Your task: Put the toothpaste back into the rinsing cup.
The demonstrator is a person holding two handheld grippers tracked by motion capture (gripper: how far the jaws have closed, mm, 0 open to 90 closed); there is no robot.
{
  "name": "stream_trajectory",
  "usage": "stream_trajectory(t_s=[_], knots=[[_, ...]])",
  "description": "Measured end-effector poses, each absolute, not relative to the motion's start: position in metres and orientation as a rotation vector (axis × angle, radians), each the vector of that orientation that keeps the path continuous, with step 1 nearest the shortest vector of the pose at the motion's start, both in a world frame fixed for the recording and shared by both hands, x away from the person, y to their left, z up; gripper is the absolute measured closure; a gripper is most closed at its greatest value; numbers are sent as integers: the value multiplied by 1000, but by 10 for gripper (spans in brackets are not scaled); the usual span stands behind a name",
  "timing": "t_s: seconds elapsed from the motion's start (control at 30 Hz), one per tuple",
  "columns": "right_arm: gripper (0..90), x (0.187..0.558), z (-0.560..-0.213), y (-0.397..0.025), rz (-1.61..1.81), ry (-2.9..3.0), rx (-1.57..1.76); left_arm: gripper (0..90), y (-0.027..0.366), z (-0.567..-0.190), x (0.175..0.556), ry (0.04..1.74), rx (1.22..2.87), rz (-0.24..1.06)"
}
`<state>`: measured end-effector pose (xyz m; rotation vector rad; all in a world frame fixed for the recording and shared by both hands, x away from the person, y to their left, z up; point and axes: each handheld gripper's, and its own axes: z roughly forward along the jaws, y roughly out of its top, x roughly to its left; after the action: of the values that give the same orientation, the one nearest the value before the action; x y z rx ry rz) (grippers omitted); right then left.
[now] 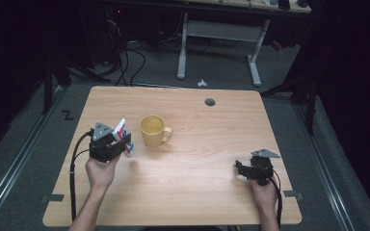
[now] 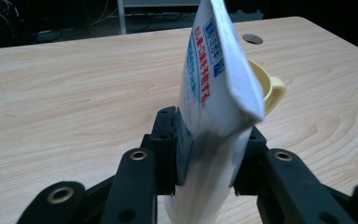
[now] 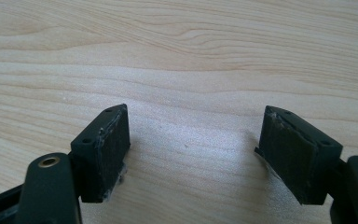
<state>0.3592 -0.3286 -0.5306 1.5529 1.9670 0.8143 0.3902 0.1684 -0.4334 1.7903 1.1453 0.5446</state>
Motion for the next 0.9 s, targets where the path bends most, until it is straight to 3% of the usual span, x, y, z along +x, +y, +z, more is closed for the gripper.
stream_trajectory(t_s=[0.9], knots=[[246, 359, -531, -329, 814, 1967, 1553, 674, 164, -399, 398, 1073, 1767, 503]])
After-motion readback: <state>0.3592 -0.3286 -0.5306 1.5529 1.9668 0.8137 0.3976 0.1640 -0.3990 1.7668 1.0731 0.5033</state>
